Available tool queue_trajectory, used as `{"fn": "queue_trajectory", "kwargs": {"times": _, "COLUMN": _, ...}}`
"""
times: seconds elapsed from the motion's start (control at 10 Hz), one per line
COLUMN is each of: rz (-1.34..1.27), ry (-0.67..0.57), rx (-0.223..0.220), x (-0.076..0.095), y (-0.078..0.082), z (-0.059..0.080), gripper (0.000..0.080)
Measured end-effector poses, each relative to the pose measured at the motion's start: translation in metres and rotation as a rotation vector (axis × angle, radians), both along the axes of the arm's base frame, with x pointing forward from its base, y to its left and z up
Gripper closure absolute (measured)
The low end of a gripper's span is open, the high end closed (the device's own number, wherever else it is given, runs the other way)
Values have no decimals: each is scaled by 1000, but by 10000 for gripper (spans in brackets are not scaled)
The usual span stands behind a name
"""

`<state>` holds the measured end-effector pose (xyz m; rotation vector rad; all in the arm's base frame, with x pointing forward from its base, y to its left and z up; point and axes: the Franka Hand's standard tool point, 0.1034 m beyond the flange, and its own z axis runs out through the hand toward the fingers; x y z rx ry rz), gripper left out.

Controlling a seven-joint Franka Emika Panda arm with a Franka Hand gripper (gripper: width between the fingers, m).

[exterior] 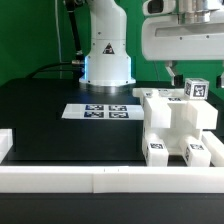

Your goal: Assemble chair

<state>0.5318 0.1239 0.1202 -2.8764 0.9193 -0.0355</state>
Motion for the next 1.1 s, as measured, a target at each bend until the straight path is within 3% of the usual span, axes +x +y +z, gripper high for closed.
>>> {"fn": "queue_trajectory", "kwargs": {"times": 0.8, "rz": 518, "ry": -47, "rx": -59, "x": 0, "y": -3, "z": -1, "gripper": 150}}
{"fn": "queue_trajectory", "kwargs": {"times": 0.9, "rz": 514, "ry": -47, "rx": -59, "x": 0, "y": -3, "z": -1, "gripper": 247}}
{"fn": "queue_trajectory", "kwargs": {"times": 1.0, "rz": 514, "ry": -47, "rx": -59, "x": 0, "y": -3, "z": -1, "gripper": 247}}
{"fn": "queue_trajectory", "kwargs": {"times": 1.1, "rz": 506, "ry": -46, "rx": -58, "x": 0, "y": -3, "z": -1, "gripper": 431}}
